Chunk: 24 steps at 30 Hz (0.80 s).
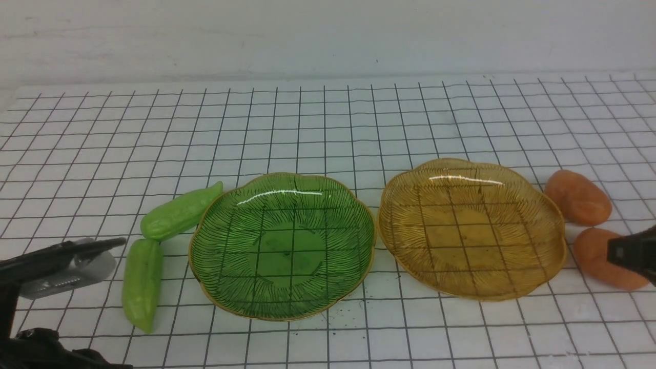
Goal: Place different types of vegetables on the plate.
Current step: 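Put the potato onto the plate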
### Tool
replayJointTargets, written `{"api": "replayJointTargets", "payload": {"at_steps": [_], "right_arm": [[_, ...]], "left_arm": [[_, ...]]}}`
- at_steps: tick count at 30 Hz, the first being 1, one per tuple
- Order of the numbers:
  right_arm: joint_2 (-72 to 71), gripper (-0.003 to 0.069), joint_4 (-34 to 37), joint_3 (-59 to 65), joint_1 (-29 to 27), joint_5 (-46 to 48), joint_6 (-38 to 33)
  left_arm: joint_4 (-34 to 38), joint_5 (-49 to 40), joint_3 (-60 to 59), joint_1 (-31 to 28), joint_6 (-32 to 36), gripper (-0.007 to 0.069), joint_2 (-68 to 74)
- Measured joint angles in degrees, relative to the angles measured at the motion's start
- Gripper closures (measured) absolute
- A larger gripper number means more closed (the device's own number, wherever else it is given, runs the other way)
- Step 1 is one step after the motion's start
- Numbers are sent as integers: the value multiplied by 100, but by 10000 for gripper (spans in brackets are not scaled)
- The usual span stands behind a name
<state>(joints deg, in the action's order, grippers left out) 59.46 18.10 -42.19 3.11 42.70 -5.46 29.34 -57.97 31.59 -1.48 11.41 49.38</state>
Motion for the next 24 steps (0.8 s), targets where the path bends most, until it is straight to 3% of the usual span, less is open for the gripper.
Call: {"api": "replayJointTargets", "payload": {"at_steps": [8, 13, 18, 19, 21, 24], "right_arm": [[1578, 614, -1265, -927, 0, 551, 1003], [2547, 521, -1752, -1774, 0, 1134, 1082], [3271, 278, -2725, -2382, 0, 1551, 1124], [3291, 269, -2754, -2380, 0, 1551, 1146], [3513, 167, -3046, -2410, 0, 1564, 1297], [3800, 90, -3353, -2423, 0, 1531, 1442]], "left_arm": [[-26, 164, 0, 0, 4, 631, 218], [-26, 164, 0, 0, 31, 631, 218], [-26, 164, 0, 0, 31, 631, 218], [-26, 164, 0, 0, 32, 631, 218], [-26, 164, 0, 0, 43, 631, 218], [-26, 164, 0, 0, 49, 631, 218]]}}
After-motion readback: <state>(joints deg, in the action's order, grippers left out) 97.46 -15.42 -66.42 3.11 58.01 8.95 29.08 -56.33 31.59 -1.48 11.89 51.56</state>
